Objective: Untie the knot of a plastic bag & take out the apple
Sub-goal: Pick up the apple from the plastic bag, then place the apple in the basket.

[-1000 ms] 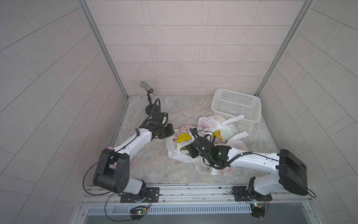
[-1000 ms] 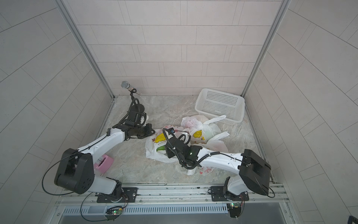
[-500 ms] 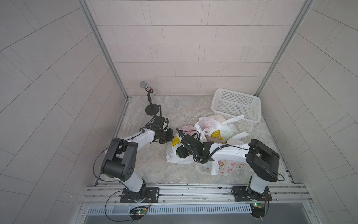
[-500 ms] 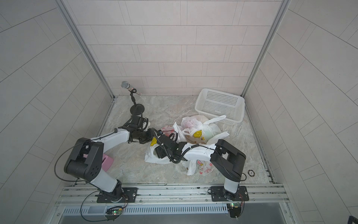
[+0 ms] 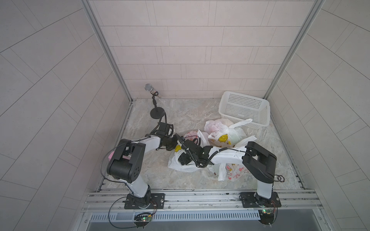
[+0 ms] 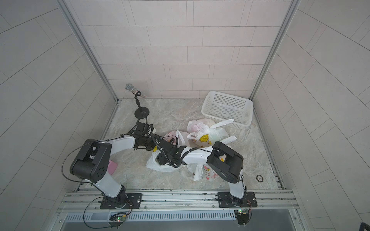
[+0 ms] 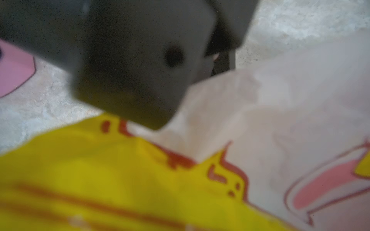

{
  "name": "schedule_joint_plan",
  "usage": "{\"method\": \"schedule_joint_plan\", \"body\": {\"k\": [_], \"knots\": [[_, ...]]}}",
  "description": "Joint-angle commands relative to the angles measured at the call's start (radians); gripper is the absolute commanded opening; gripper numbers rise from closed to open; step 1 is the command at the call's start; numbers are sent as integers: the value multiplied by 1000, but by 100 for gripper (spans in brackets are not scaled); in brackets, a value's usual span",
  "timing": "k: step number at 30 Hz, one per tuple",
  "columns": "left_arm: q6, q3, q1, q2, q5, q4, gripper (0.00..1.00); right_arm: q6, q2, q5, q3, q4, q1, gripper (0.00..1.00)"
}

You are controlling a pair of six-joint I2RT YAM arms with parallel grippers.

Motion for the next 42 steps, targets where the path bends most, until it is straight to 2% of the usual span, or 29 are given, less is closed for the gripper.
{"method": "schedule_joint_plan", "body": {"k": [1,6,13,20,25,27,31,34,36,37,41,42], "knots": [[21,11,32,-42,-1,-25,0,-5,-71,40,5,-95,17,67],[65,39,53,-80,-50,-106,0,-5,-188,65,-53,-130,27,58],[70,37,54,-87,-51,-106,0,4,-268,46,-114,-163,27,55],[55,42,56,-91,-51,-118,0,-23,-506,55,-189,-170,27,53],[30,45,55,-131,-64,-139,0,-76,-701,31,-233,-123,28,39],[56,66,55,-142,-104,-191,0,-107,-759,15,-213,-151,28,32],[55,70,56,-147,-115,-200,0,-134,-893,40,-155,-220,7,16],[58,68,56,-155,-116,-210,0,-145,-976,132,-89,-299,-83,8],[58,63,56,-166,-125,-212,0,-163,-983,208,-39,-366,-201,4],[57,61,55,-168,-128,-213,0,-159,-972,204,-30,-378,-281,3],[64,63,54,-164,-117,-213,0,-44,-842,-73,-21,-335,-728,1],[64,59,55,-165,-107,-204,0,-24,-793,-105,-12,-322,-802,0]]}}
